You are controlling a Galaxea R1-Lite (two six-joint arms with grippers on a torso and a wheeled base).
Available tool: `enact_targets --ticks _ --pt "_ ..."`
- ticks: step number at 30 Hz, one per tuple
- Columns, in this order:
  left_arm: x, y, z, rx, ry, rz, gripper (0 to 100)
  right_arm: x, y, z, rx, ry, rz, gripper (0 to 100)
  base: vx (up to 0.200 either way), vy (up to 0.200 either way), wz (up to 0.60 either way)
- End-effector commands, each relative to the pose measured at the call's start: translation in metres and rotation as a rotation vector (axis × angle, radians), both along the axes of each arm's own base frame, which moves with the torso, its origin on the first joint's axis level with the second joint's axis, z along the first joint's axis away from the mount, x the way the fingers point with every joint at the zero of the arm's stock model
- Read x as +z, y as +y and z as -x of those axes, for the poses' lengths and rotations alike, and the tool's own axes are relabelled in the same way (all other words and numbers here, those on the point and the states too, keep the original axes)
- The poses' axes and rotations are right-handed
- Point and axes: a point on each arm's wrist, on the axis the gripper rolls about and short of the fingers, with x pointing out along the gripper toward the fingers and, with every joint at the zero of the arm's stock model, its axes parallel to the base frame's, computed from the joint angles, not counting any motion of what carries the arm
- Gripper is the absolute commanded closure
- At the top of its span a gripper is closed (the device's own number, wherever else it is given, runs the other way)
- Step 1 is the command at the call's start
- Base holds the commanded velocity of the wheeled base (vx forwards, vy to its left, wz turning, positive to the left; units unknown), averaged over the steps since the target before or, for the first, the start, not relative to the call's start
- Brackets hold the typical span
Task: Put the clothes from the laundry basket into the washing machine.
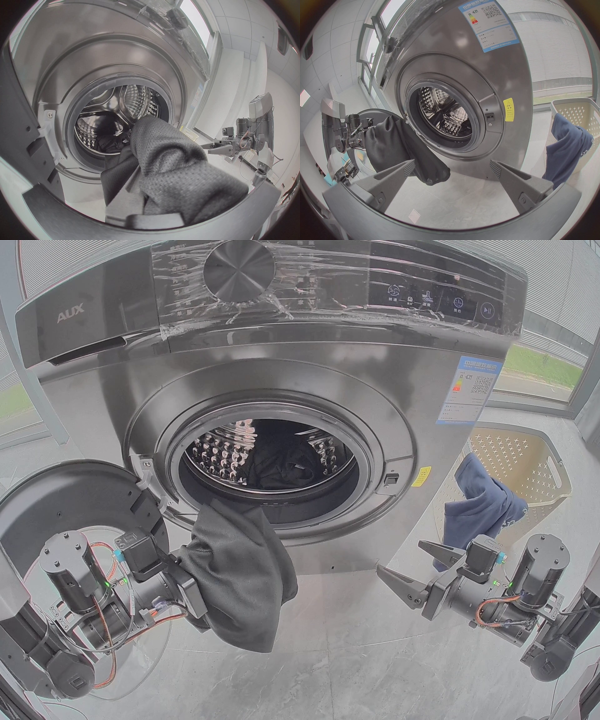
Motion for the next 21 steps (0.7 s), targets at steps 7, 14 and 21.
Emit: enact_targets --ticks 7,14,21 --pt "-0.005 -0.002 0.002 -0.013 0.016 -0.016 100 -0.001 0.003 -0.003 0.004 -0.001 -0.003 0 0.0 0.0 0.0" --pt "-0.006 -0.01 0.008 -0.051 0.021 -0.021 100 -0.001 0.004 -0.002 0.009 0.0 -0.002 0 0.086 0.0 0.0" --pt "-0.004 -0.02 0.015 -0.097 0.013 -0.017 100 -0.003 0.005 0.001 0.02 0.006 0.008 0 0.0 0.0 0.0"
